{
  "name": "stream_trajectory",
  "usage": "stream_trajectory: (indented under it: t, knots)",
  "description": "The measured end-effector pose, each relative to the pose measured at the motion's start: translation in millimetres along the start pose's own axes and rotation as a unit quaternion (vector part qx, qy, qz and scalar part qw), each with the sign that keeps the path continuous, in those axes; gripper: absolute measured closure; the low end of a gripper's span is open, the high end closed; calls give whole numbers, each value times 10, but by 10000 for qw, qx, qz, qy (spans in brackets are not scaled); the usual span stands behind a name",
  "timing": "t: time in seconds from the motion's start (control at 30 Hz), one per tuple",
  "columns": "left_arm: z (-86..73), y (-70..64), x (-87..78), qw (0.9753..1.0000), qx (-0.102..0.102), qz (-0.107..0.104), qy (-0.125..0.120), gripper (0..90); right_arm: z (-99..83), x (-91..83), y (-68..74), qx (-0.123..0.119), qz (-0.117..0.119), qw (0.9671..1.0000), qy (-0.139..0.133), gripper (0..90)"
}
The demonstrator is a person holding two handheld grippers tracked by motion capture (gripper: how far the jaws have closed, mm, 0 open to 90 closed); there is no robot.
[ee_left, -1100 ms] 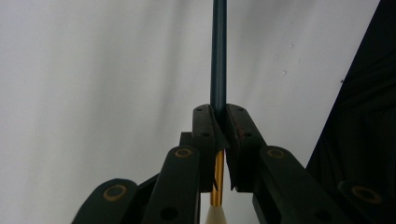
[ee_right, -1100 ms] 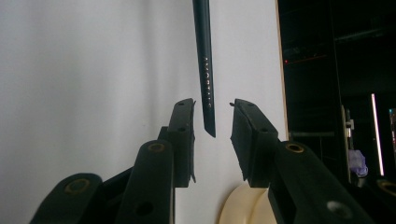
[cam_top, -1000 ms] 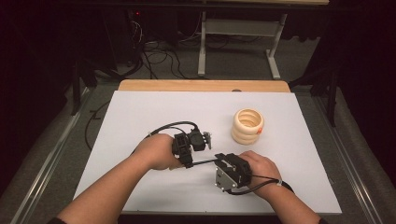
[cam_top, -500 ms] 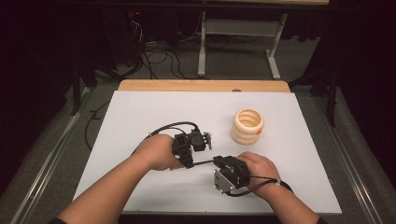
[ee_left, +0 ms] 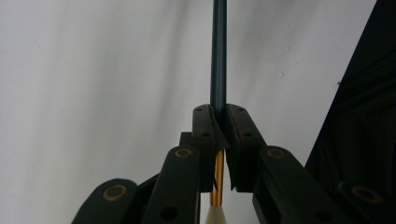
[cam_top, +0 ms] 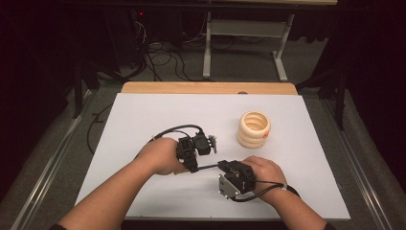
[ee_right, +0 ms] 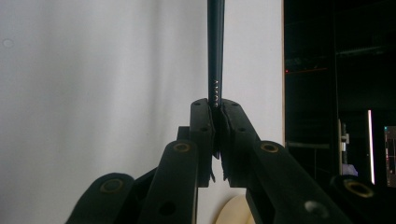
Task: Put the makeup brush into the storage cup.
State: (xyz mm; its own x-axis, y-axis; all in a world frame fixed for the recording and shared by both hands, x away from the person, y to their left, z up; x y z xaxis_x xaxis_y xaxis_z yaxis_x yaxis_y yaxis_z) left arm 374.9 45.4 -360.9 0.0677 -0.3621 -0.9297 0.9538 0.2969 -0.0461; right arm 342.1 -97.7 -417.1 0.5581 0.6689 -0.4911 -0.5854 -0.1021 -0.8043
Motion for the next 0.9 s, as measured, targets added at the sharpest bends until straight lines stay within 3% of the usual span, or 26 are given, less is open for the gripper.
stream_trajectory:
  t: [0.6,0.7,0.73,0.77,0.8,0.9]
  knots:
    - [7,1,8,10000,-47,-21,0,829,3,-9,-2,-99,4,9999,38,877]
    - [9,-2,18,10000,-90,-18,5,827,0,-5,5,-47,24,10000,64,877]
    - [8,-3,19,10000,-90,-17,18,826,-5,-16,30,76,31,9999,146,877]
    - [5,-5,19,9999,-93,-7,46,824,-3,-6,13,-35,26,9999,93,877]
    - [3,3,17,10000,-56,-3,68,820,-7,-14,29,43,33,9999,151,877]
    - [-1,15,10,9999,-104,42,11,763,-11,-4,6,-89,15,9999,124,877]
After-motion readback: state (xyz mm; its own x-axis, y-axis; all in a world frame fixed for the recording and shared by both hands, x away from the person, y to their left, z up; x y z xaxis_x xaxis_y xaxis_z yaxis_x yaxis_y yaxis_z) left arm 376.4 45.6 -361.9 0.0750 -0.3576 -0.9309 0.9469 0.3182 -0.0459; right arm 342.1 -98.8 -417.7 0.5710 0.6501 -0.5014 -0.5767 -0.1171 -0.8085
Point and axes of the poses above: each handheld gripper's, and its own axes: x roughly forward along the jaws, z roughly out of its top, y roughly to its left, the point moved 4 cm from there along x, roughly forward along the jaws, and after that the axes turned 15 degrees about -y, right-handed, at the moved point
